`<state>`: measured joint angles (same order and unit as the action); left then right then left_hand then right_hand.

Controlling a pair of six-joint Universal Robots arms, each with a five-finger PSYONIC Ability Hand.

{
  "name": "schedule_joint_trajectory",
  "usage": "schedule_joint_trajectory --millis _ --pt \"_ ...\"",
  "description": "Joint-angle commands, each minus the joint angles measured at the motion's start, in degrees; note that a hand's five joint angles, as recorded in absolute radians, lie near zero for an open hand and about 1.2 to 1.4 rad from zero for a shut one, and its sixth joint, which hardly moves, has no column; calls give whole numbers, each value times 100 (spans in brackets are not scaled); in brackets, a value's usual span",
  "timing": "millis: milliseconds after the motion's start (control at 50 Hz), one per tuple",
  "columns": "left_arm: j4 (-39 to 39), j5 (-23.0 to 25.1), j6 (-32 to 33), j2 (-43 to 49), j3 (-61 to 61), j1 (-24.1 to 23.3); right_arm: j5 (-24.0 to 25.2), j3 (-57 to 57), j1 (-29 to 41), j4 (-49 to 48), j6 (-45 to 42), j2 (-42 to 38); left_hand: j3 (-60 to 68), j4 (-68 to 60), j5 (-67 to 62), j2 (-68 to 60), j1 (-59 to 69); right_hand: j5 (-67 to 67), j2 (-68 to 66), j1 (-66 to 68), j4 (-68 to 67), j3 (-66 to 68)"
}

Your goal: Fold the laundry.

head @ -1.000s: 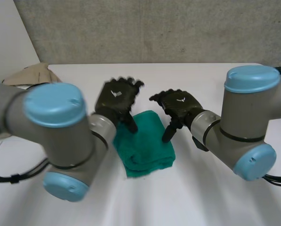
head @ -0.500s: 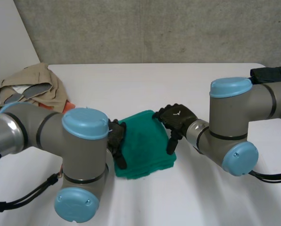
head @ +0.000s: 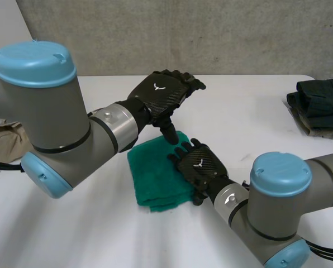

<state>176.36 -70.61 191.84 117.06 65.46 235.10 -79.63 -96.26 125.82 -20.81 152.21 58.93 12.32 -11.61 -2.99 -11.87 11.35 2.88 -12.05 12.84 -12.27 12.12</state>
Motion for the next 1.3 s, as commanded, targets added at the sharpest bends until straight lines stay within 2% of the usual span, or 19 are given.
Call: schedule_joint_trajectory --millis 20,100,140,280,320,480,500,520,600,680,740,780,800,1020,1100,1200,1300 --pt "-137 117 3 36 -77 10 44 300 13 -221 11 -505 -42 -28 110 -2 55 224 -307 228 -285 300" --pt "-137 100 3 36 -68 10 53 502 21 -265 2 -725 -42 -28 110 -2 54 678 -760 682 -739 754" --pt "-137 100 -6 27 -68 10 53 617 22 -300 10 -822 -42 -28 110 -2 54 1533 -1616 1537 -1594 1609" --pt "-137 100 -6 18 -77 53 71 933 22 -740 28 -892 -42 -28 110 -2 54 5869 -5952 5873 -5930 5945" --pt "-137 100 3 18 -77 54 106 1047 22 -749 54 -936 -42 -28 110 -2 54 6708 -6791 6712 -6769 6784" --pt "-137 91 -6 1 -86 141 35 1619 13 -679 63 -1209 -25 -45 93 -19 71 6712 -6795 6716 -6773 6788" --pt "-137 91 -15 1 -68 150 35 1628 13 -652 63 -1209 -9 -62 76 -36 88 6501 -6584 6505 -6562 6577" --pt "-137 91 -15 -17 -59 168 35 1637 13 -565 55 -1209 -25 -45 93 -19 71 4851 -4933 4855 -4911 4926" --pt "-137 91 -15 -96 -7 194 53 1654 13 -319 63 -1217 -25 -45 93 -19 71 3860 -3943 3864 -3921 3936" --pt "-137 91 -23 -96 11 203 106 1663 4 -274 63 -1226 -25 -45 93 -19 71 3489 -3571 3493 -3549 3564" --pt "-146 91 -23 -105 11 194 141 1681 -14 -292 81 -1235 -25 -45 93 -19 71 3957 -4039 3961 -4017 4032" --pt "-146 91 -32 -105 20 194 228 1707 -14 -318 81 -1261 -25 -45 93 -19 71 5448 -5530 5452 -5508 5523" --pt "-155 91 -32 -105 20 194 333 1750 -14 -327 72 -1314 -25 -45 93 -19 71 6699 -6782 6703 -6760 6775" --pt "-146 82 -23 -298 20 273 466 2409 -127 -520 107 -1323 -42 -28 110 -2 54 6712 -6795 6716 -6773 6788" --pt "-120 82 -23 -456 11 370 431 2700 -540 -1081 142 -1121 -42 -28 110 -2 54 6712 -6795 6716 -6773 6788" --pt "-111 82 -32 -597 -50 475 291 2946 -1259 -2275 712 -779 -42 -28 110 -2 54 6712 -6795 6716 -6773 6788" --pt "-111 82 -32 -658 -50 493 45 3297 -2113 -2577 1205 -673 -42 -28 110 -2 54 6712 -6795 6716 -6773 6788"
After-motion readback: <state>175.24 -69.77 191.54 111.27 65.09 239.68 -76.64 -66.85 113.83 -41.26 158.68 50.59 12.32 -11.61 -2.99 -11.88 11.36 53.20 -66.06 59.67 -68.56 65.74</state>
